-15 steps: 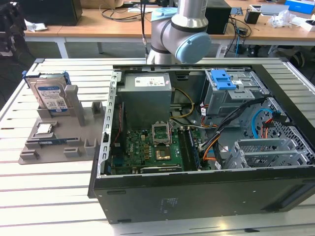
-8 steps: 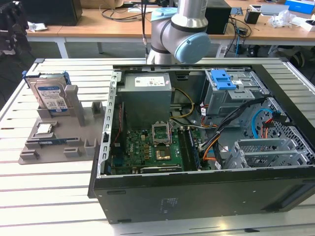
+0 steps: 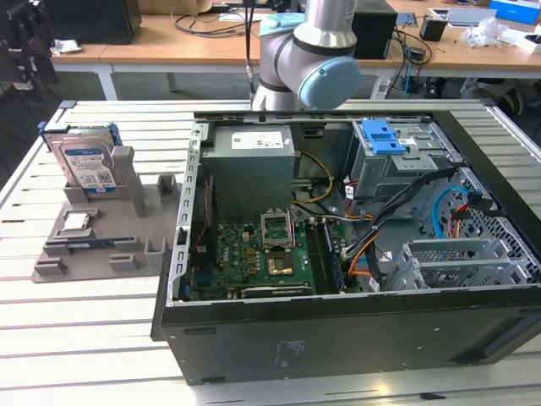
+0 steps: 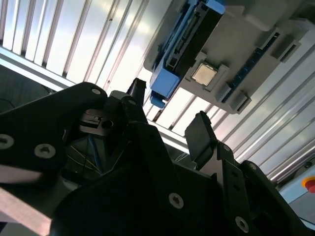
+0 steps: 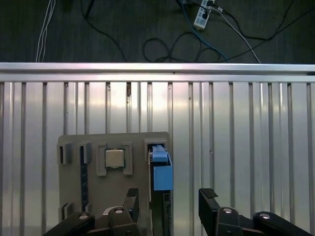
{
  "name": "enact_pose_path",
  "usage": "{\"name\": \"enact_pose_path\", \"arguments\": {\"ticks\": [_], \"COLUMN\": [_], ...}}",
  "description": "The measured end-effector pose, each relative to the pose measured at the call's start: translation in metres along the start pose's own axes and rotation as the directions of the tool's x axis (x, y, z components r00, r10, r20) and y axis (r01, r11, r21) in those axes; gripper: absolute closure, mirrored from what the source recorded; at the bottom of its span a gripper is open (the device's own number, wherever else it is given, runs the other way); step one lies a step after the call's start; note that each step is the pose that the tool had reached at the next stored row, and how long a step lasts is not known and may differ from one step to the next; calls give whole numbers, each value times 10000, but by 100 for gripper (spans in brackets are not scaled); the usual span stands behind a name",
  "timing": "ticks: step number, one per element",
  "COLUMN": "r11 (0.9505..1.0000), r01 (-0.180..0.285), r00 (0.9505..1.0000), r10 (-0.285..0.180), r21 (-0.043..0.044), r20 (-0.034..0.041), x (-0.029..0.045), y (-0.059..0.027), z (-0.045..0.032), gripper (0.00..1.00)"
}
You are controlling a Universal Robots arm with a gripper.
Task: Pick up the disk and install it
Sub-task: 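Pick up the disk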
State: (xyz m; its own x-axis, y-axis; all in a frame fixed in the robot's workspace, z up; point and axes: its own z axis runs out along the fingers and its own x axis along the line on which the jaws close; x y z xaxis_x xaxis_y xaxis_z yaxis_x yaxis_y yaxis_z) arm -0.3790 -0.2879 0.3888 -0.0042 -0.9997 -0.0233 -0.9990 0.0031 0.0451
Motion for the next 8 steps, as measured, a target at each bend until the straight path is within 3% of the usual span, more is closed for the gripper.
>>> {"name": "enact_pose_path", "arguments": {"ticks": [3,8], "r11": [10000,10000], "r01": [0,7], "r00": [10000,10000], "r10": [0,-7], "r21": [-1,0], "r20": [-1,-3], "x": [-83,-64], "y": [-33,-45], "z": [43,97], "gripper": [40,40]}}
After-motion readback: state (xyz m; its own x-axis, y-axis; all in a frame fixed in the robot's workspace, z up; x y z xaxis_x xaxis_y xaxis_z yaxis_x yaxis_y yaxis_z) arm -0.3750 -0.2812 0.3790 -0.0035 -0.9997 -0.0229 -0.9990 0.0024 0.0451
